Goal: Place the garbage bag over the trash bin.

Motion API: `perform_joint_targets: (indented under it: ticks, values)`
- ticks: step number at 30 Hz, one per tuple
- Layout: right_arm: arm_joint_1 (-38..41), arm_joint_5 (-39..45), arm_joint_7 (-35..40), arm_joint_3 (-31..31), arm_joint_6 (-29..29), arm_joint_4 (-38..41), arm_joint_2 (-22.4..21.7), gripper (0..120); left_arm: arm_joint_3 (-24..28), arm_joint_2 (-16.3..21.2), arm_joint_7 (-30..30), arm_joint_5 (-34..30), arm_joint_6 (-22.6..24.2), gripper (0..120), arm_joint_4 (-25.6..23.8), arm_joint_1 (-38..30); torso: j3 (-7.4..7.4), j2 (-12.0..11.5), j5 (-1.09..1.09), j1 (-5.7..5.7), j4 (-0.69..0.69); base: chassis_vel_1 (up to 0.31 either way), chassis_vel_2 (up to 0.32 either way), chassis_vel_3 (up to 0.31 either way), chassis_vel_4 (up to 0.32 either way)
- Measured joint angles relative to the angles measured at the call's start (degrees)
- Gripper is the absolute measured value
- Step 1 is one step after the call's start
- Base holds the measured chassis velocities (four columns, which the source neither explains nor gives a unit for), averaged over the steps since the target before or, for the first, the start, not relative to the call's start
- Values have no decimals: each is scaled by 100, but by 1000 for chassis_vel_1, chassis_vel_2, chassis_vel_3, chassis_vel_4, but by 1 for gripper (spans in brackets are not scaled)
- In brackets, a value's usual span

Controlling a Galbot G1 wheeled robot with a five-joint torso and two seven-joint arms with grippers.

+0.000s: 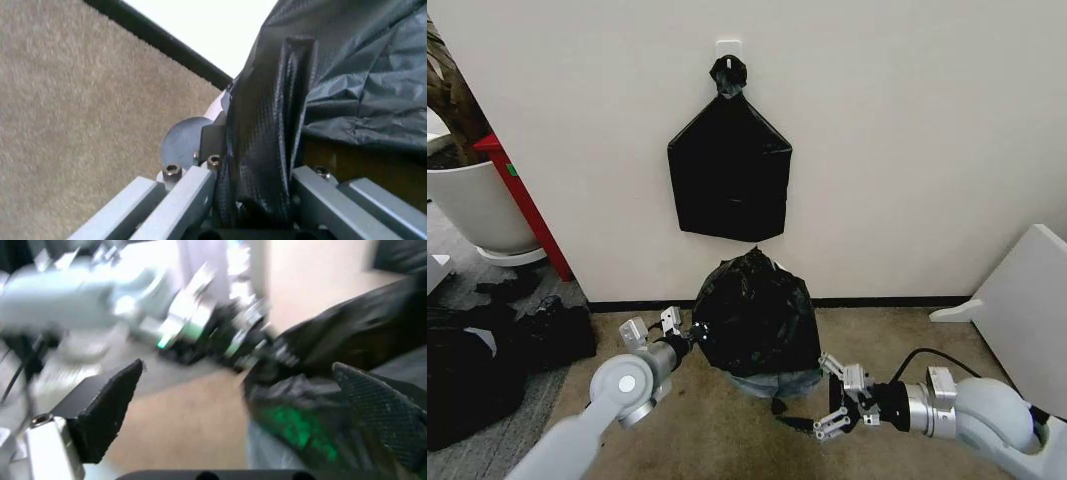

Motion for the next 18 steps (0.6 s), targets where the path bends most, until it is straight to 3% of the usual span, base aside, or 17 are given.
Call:
perform_joint_targets:
  ticks: [1, 3, 5, 8, 9, 16, 18]
  values:
    - [0, 0, 0, 0, 0, 0, 0, 100, 0, 0, 0, 0, 0, 0, 0, 0, 0, 0, 0, 0, 0, 0, 0, 0, 0]
    - [-475, 496, 656, 695, -190, 223, 267, 100, -17, 22, -50, -150, -16, 0, -5, 20, 0, 0, -2, 0, 0, 0, 0, 0, 0]
    - [-696, 710, 970, 972, -257, 311, 388, 100, -25, 47, -60, -206, -18, 0, -28, 41, 0, 0, -1, 0, 1, 0, 0, 0, 0]
    - [-1227, 1200, 2080, 1361, -500, 667, 770, 100, -28, 52, -76, -242, -27, 0, -77, 56, 0, 0, 0, 0, 1, 0, 0, 0, 0]
    - [-1227, 1200, 2080, 1361, -500, 667, 770, 100, -28, 52, -76, -242, -27, 0, -77, 56, 0, 0, 0, 0, 1, 0, 0, 0, 0]
    - [-1969, 1870, 4062, 1435, -1605, 1323, 1542, 100, 2, 65, -147, -366, -47, 0, -220, -28, 0, 0, -1, 0, -1, 0, 0, 0, 0]
    - [-1972, 1870, 4202, 1345, -1683, 1347, 1626, 100, 5, 71, -162, -398, -47, 0, -230, -48, 0, 0, -1, 0, 0, 0, 0, 0, 0]
